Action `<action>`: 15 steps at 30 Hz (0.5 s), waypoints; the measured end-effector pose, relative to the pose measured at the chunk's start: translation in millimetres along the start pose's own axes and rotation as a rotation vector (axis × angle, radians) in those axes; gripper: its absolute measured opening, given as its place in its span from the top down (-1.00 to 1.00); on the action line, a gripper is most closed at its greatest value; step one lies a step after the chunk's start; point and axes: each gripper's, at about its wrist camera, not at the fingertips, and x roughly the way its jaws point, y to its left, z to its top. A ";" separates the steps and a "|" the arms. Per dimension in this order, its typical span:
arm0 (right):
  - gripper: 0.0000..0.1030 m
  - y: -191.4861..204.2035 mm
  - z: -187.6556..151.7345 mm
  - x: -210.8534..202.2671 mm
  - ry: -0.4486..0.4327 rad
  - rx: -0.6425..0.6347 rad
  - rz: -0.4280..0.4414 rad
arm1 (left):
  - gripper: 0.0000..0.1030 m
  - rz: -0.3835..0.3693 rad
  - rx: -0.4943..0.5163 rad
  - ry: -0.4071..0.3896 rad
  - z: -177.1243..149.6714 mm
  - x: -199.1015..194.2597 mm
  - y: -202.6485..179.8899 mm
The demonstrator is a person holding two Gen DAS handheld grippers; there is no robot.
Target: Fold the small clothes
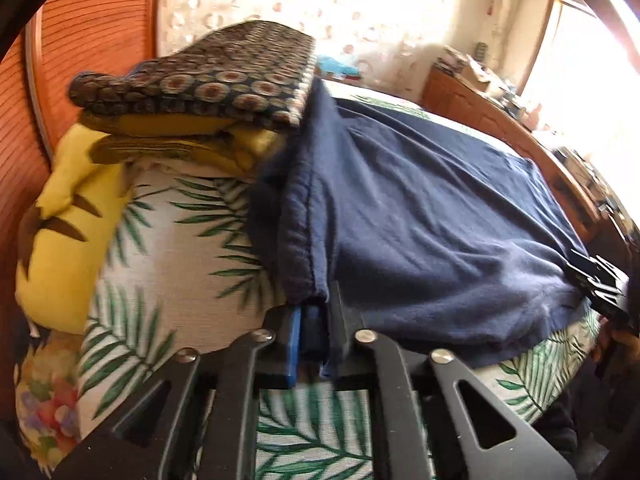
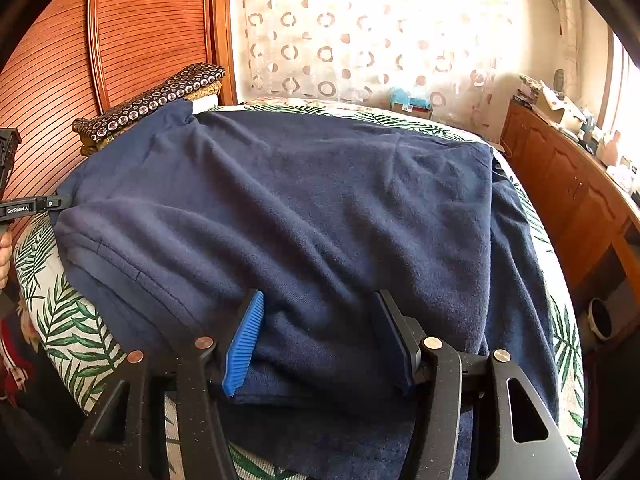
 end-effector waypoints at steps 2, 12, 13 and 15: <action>-0.15 -0.5 0.3 0.4 0.001 0.000 0.003 | 0.84 -0.023 0.036 -0.029 4.1 -6.6 -11.4; -0.15 -4.4 9.2 -20.0 0.007 -0.025 -0.055 | 0.86 -0.180 0.146 -0.180 53.6 -43.3 -92.1; -0.15 -9.1 9.9 -24.9 -0.003 -0.014 -0.065 | 0.87 -0.193 0.161 -0.192 58.9 -46.2 -99.8; -0.15 -19.4 10.5 -33.6 -0.021 0.017 -0.079 | 0.87 -0.231 0.189 -0.218 72.4 -51.6 -121.8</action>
